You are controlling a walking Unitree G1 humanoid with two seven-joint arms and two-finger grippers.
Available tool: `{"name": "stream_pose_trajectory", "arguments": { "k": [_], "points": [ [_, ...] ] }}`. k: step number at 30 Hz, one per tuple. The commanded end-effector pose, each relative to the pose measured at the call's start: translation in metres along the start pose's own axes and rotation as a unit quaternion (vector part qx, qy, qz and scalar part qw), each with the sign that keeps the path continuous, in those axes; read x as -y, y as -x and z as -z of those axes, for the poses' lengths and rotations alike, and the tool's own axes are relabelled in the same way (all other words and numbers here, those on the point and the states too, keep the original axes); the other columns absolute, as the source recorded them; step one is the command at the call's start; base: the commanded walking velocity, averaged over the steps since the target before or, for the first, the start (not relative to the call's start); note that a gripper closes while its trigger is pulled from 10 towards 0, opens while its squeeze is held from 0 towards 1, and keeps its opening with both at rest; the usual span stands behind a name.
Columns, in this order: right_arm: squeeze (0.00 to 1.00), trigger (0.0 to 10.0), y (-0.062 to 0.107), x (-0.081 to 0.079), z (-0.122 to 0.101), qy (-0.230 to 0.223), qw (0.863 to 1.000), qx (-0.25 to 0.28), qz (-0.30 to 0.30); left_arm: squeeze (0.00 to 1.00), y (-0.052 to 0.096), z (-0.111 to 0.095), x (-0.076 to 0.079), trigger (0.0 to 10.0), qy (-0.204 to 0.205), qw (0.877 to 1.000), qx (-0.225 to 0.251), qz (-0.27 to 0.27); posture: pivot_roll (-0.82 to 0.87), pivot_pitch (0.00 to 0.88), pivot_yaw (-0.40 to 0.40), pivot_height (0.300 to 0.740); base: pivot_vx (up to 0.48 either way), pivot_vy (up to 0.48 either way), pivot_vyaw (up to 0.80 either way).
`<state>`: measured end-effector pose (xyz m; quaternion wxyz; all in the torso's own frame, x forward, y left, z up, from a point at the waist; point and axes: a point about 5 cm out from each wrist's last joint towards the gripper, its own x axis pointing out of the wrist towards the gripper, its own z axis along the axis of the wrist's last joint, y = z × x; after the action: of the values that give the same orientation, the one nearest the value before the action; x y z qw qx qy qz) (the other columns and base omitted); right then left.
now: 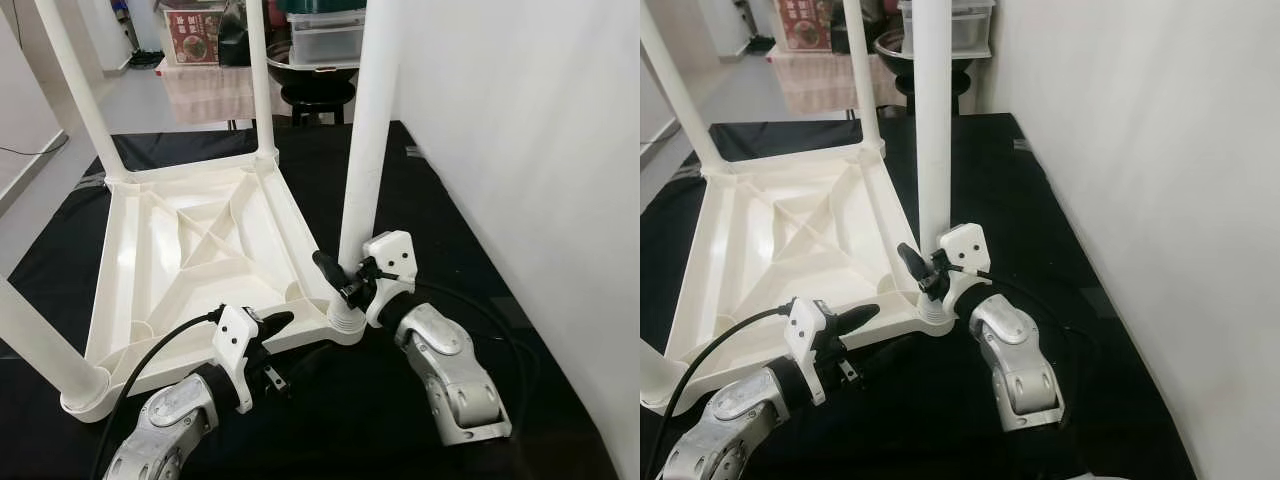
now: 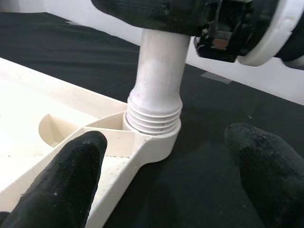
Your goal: Building children table
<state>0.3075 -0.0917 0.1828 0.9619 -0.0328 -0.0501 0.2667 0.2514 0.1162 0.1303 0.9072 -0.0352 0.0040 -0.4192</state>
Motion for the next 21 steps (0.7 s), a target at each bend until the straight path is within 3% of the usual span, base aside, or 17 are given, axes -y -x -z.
{"name": "stream_pose_trajectory", "arguments": {
  "k": [1, 3, 4, 5, 7, 8, 9, 10, 11, 14, 19, 20, 21],
  "points": [
    [1.00, 10.0, 0.004, 0.003, 0.022, -0.029, 0.998, -0.056, -0.026, 0.00, 0.001, 0.001, -0.001, 10.0, 0.001, 1.000, -0.004, -0.002, -0.10, 0.135, -0.011, 0.740, 0.000, 0.000, 0.00],
    [1.00, 10.0, 0.002, 0.006, 0.016, -0.030, 0.997, -0.039, -0.060, 0.00, 0.001, 0.001, -0.001, 10.0, 0.001, 1.000, -0.006, 0.001, -0.10, 0.131, -0.011, 0.740, 0.000, 0.000, 0.00],
    [1.00, 10.0, -0.003, 0.018, 0.005, -0.018, 0.993, -0.017, -0.115, 0.00, 0.001, 0.002, 0.000, 10.0, 0.002, 1.000, -0.008, 0.004, -0.10, 0.126, -0.015, 0.740, 0.000, 0.000, 0.00],
    [1.00, 10.0, -0.003, 0.018, 0.005, -0.018, 0.993, -0.017, -0.115, 0.00, 0.001, 0.002, 0.000, 10.0, 0.002, 1.000, -0.008, 0.004, -0.10, 0.126, -0.015, 0.740, 0.000, 0.000, 0.00],
    [1.00, 10.0, -0.006, 0.039, -0.013, 0.026, 0.976, 0.002, -0.217, 0.00, -0.001, 0.004, 0.001, 10.0, 0.003, 1.000, -0.009, 0.006, -0.10, 0.118, -0.020, 0.740, 0.000, 0.000, 0.00],
    [1.00, 10.0, -0.006, 0.039, -0.013, 0.026, 0.976, 0.002, -0.217, 0.00, -0.001, 0.004, 0.001, 10.0, 0.003, 1.000, -0.009, 0.006, -0.10, 0.118, -0.020, 0.740, 0.000, 0.000, 0.00],
    [0.16, 10.0, -0.006, 0.042, -0.015, 0.035, 0.973, 0.000, -0.230, 0.00, -0.001, 0.004, 0.001, 10.0, 0.003, 1.000, -0.009, 0.006, -0.10, 0.118, -0.020, 0.740, 0.000, 0.000, 0.00],
    [0.16, 10.0, -0.006, 0.042, -0.015, 0.035, 0.973, 0.000, -0.230, 0.00, -0.001, 0.004, 0.001, 10.0, 0.003, 1.000, -0.009, 0.006, -0.10, 0.118, -0.020, 0.740, 0.000, 0.000, 0.00],
    [0.00, 10.0, -0.009, 0.049, -0.018, 0.031, 0.970, -0.003, -0.242, 0.00, -0.001, 0.005, 0.001, 10.0, 0.003, 1.000, -0.010, 0.005, -0.08, 0.107, -0.026, 0.740, 0.000, 0.000, 0.00],
    [0.00, 10.0, -0.015, 0.065, -0.021, 0.022, 0.957, -0.019, -0.289, 0.00, -0.001, 0.006, 0.002, 10.0, 0.002, 1.000, -0.012, 0.004, -0.06, 0.096, -0.032, 0.740, 0.000, 0.000, 0.00],
    [0.00, 10.0, -0.016, 0.071, -0.018, 0.016, 0.946, -0.037, -0.321, 0.00, -0.001, 0.007, 0.001, 10.0, 0.001, 1.000, -0.013, 0.003, -0.06, 0.090, -0.032, 0.740, 0.000, 0.000, 0.00],
    [0.00, 5.0, -0.017, 0.073, -0.017, 0.009, 0.943, -0.037, -0.332, 0.00, -0.001, 0.007, 0.001, 10.0, 0.001, 1.000, -0.013, 0.003, -0.06, 0.088, -0.032, 0.740, 0.000, 0.000, 0.00],
    [0.00, 5.0, -0.017, 0.075, -0.017, 0.004, 0.940, -0.037, -0.339, 0.00, -0.001, 0.008, 0.001, 10.0, 0.001, 1.000, -0.013, 0.003, -0.06, 0.088, -0.032, 0.740, 0.000, 0.000, 0.00]
  ]
}}
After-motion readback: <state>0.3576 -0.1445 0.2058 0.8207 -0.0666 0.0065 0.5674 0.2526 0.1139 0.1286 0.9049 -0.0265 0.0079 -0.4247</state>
